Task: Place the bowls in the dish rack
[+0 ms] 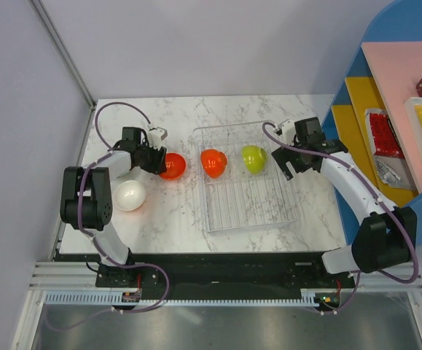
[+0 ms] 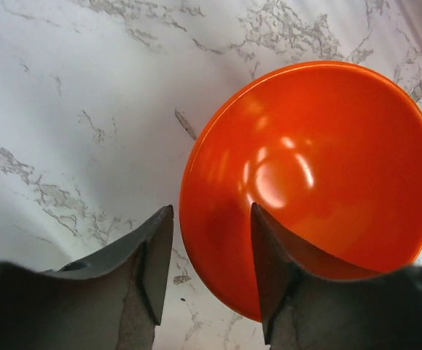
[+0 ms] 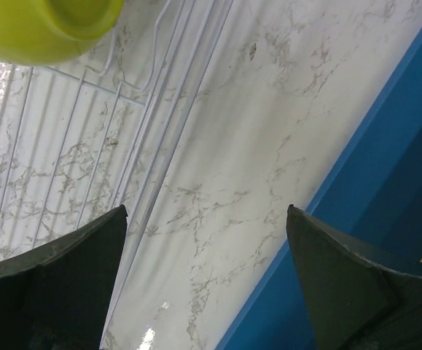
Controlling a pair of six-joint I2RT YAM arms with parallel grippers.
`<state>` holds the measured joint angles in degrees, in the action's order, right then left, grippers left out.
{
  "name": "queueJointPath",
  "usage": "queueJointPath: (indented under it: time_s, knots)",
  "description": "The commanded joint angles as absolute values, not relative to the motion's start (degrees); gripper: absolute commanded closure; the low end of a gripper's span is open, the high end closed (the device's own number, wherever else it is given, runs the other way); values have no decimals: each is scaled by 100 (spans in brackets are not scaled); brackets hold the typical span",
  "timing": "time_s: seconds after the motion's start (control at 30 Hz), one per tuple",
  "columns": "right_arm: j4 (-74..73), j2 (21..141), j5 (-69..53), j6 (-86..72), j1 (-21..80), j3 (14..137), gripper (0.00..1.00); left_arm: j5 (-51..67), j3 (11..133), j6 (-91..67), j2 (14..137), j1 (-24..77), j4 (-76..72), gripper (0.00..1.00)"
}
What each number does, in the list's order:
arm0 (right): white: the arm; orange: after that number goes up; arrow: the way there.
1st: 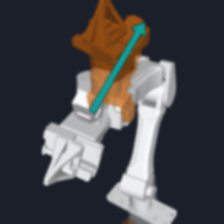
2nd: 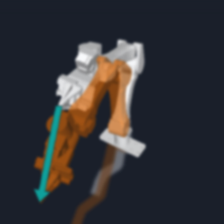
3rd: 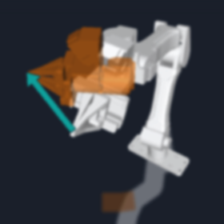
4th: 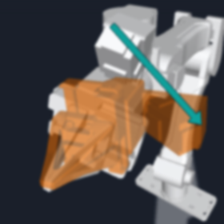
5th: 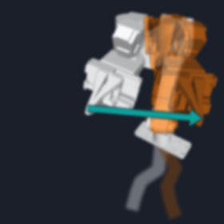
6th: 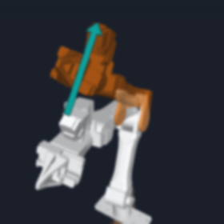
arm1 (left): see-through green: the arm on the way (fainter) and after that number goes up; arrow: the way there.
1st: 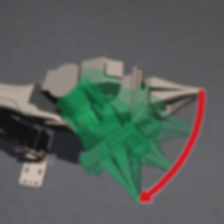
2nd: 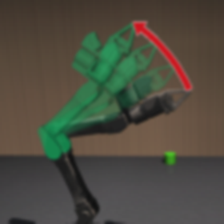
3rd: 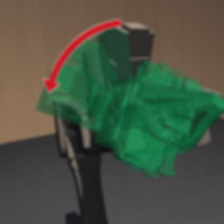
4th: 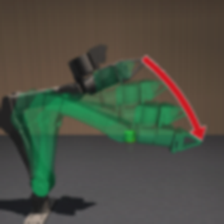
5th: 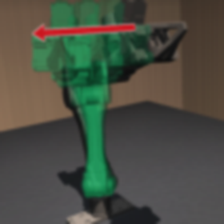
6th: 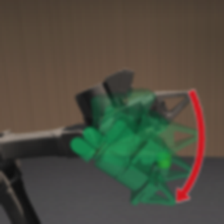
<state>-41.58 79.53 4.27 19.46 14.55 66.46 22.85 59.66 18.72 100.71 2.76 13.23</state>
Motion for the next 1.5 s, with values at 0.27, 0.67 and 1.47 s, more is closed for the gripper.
queueJointPath:
  time_s: [0.27, 0.67, 1.47]
  knots:
    - [-3823, 8394, -176, 1538, 1134, 6916, 11, 2206, 6345, 2171, 10116, 395, 1388, 98]
    - [-5343, 8007, -1538, 2751, 1949, 8156, 15, 2303, 6688, 2004, 9036, 413, 1950, 98]
    - [-4711, 11168, -738, 2812, 4772, 9930, 20, 2144, 6557, 1608, 5934, -1160, 2944, 98]
